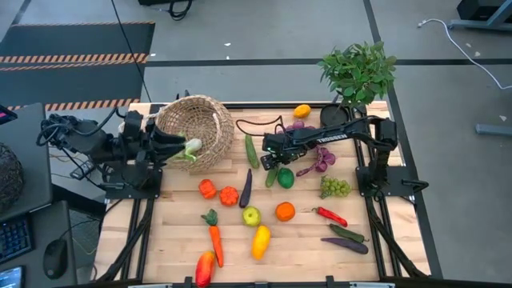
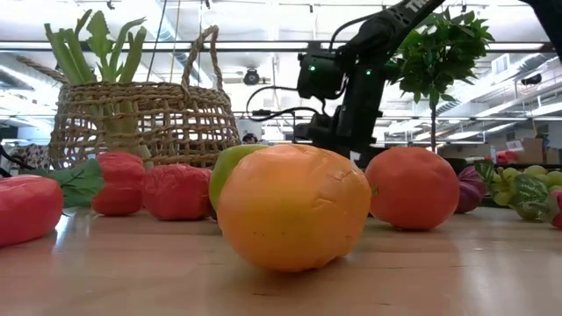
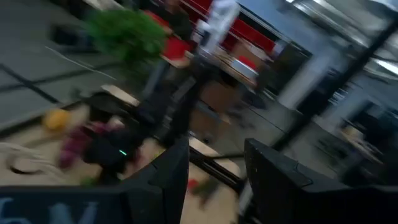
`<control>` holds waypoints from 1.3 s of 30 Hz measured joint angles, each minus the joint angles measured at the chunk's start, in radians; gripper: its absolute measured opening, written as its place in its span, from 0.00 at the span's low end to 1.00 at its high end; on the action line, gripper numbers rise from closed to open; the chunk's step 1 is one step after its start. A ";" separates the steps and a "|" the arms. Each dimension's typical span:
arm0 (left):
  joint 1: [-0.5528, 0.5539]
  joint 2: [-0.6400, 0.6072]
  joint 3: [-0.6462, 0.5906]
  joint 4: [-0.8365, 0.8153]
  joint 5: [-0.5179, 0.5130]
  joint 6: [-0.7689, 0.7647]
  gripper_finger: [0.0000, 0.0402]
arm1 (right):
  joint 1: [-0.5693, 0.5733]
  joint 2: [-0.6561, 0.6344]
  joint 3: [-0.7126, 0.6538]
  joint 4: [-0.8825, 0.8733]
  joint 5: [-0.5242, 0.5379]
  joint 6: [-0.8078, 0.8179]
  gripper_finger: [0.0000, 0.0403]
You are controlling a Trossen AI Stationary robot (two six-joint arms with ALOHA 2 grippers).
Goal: Build produce basket
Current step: Put the right green cucumber into the brown basket
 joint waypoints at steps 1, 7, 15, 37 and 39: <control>0.000 0.004 0.000 -0.001 -0.023 0.000 0.40 | -0.002 0.001 0.001 0.001 -0.009 -0.018 0.64; 0.014 0.026 0.000 0.026 -0.035 -0.009 0.40 | -0.020 -0.002 -0.001 0.013 -0.047 -0.108 0.44; 0.010 0.027 0.000 0.029 -0.025 -0.091 0.40 | -0.039 -0.070 -0.008 0.026 -0.074 -0.173 0.26; 0.081 0.024 0.000 0.017 -0.080 -0.043 0.40 | 0.041 -0.464 -0.003 0.835 0.008 -0.262 0.25; 0.081 0.016 0.000 0.015 -0.079 -0.024 0.40 | 0.044 -0.450 0.022 0.836 0.022 -0.272 0.25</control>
